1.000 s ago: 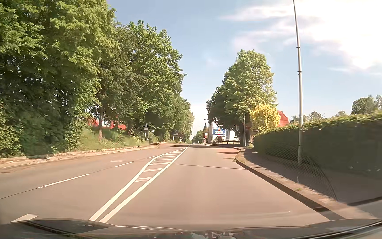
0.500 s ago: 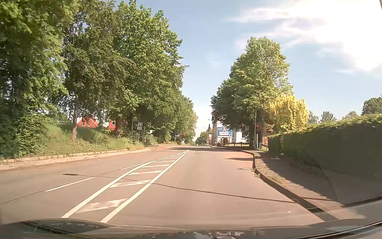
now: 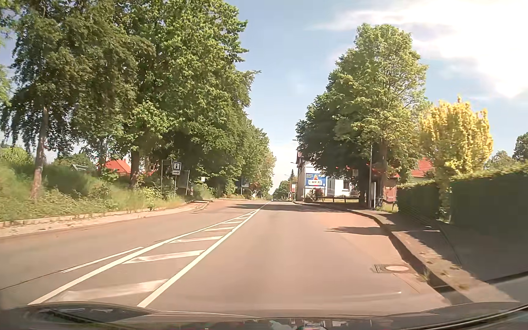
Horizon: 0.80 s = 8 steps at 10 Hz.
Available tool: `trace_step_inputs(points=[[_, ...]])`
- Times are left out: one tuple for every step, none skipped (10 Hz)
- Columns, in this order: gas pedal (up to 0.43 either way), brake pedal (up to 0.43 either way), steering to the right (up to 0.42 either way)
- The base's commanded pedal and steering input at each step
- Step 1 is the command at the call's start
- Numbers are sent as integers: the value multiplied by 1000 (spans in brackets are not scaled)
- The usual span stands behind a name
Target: Follow the waypoints while adhering to traffic rules and regulations
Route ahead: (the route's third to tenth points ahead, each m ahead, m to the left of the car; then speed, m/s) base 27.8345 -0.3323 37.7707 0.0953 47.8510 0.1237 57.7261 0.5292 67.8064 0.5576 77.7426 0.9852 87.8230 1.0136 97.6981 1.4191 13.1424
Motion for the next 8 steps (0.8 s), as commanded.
trace_step_inputs(points=[[189, 0, -1], [177, 0, 0], [169, 0, 0], [169, 0, 0], [169, 0, 0], [169, 0, 0], [157, 0, 0], [138, 0, 0]])
